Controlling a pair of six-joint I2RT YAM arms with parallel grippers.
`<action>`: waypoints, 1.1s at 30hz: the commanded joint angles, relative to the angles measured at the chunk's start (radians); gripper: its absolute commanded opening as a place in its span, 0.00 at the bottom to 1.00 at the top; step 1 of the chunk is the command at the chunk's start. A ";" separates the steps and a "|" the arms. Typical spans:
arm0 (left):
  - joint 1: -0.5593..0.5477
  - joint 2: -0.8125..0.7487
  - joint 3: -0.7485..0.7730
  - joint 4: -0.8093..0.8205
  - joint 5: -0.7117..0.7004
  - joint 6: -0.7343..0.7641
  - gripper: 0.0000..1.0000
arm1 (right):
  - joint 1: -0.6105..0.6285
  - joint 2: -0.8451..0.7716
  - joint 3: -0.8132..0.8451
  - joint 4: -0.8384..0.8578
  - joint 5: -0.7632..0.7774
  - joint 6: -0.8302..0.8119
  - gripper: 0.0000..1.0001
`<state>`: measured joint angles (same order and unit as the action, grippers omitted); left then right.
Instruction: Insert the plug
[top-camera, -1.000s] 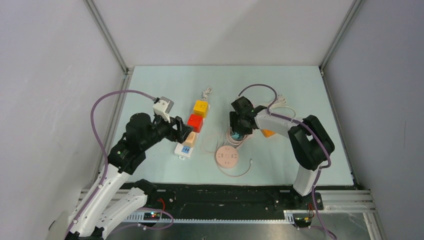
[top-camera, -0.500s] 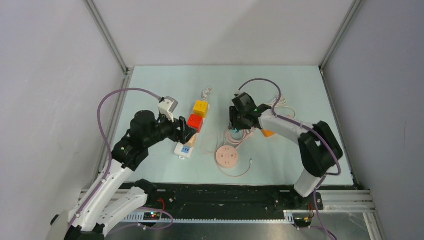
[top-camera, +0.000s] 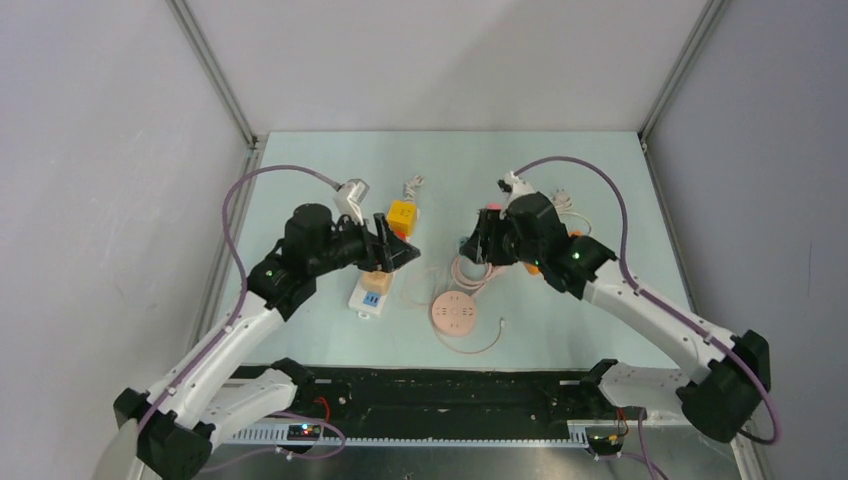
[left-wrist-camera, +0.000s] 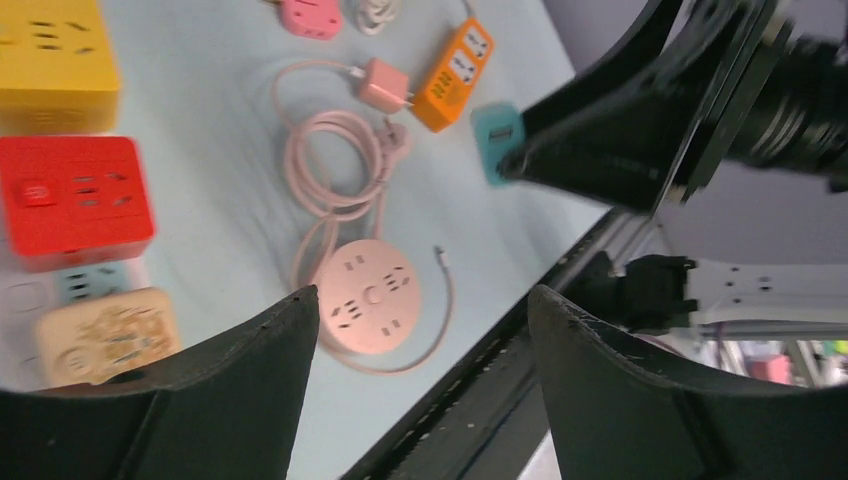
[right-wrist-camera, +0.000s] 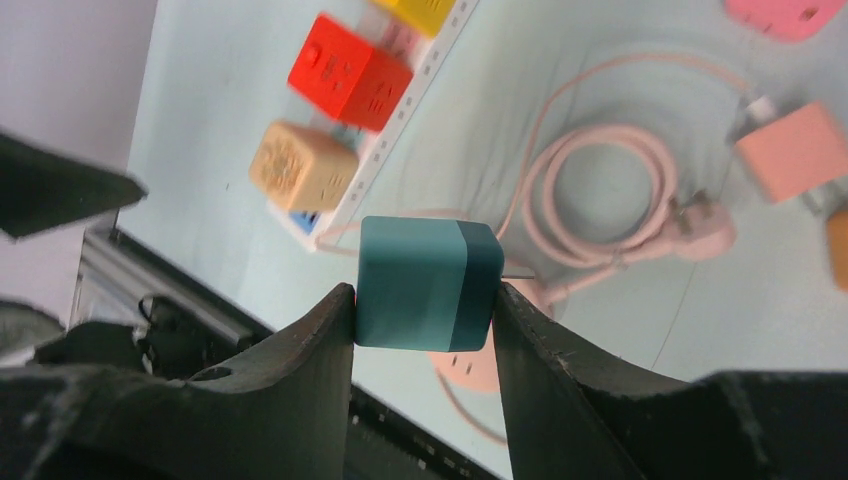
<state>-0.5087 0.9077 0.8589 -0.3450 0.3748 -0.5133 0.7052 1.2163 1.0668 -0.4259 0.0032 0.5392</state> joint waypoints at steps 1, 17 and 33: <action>-0.052 0.051 0.044 0.138 0.006 -0.190 0.81 | 0.058 -0.108 -0.098 0.034 -0.050 0.050 0.34; -0.236 0.263 -0.007 0.292 -0.073 -0.322 0.78 | 0.261 -0.157 -0.200 0.094 0.145 0.108 0.34; -0.253 0.315 -0.075 0.268 0.035 -0.316 0.70 | 0.309 -0.052 -0.201 0.132 0.273 0.103 0.35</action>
<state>-0.7506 1.2304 0.8009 -0.0761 0.3519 -0.8230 1.0130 1.1545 0.8639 -0.3702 0.1867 0.6281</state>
